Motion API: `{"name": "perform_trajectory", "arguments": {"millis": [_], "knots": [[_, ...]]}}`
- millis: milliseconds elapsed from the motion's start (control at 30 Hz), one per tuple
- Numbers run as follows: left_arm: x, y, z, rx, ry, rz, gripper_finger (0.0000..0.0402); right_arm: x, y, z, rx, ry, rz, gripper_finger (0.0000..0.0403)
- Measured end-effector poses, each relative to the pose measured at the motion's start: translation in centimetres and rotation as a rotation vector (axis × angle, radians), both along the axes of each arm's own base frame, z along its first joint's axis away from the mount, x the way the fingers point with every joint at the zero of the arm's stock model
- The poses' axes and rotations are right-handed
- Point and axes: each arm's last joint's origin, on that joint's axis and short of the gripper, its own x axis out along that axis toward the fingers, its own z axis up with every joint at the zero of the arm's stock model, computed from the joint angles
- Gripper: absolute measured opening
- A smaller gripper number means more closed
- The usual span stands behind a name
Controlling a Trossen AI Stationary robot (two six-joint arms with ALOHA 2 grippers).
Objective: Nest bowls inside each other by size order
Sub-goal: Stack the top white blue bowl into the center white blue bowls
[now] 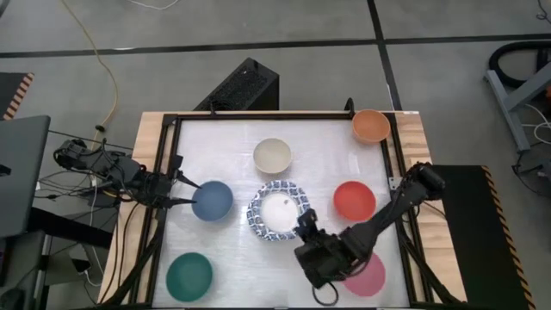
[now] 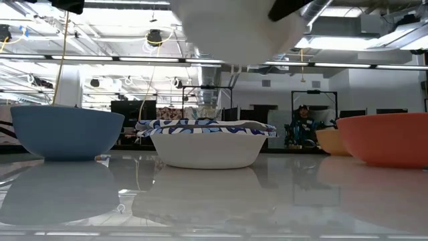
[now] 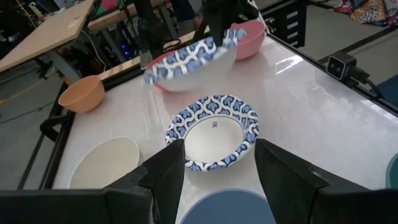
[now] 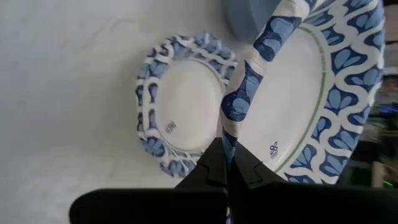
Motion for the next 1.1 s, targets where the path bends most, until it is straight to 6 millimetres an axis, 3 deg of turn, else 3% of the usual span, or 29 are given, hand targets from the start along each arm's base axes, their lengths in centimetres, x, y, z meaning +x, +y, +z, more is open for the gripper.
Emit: {"name": "perform_trajectory", "arguments": {"millis": [200, 633, 867, 1100], "knots": [[0.0, 0.0, 0.0, 0.001, 0.004, 0.000, 0.0185, 1.6, -1.5, 0.0, 0.061, 0.053, 0.058, 0.0006], [0.0, 0.1, 0.0, 0.010, -0.001, 0.015, 0.0185, 2.4, -3.5, 0.1, 0.113, 0.153, 0.138, 0.0006], [0.0, 0.2, 0.0, 0.034, -0.008, 0.059, 0.0185, -1.4, -5.5, 2.8, 0.203, -0.042, 0.194, 0.0005], [0.1, 0.2, 0.2, 0.046, -0.031, 0.055, 0.0185, -5.7, -8.5, 2.3, 0.259, -0.223, 0.169, 0.0004]]}}
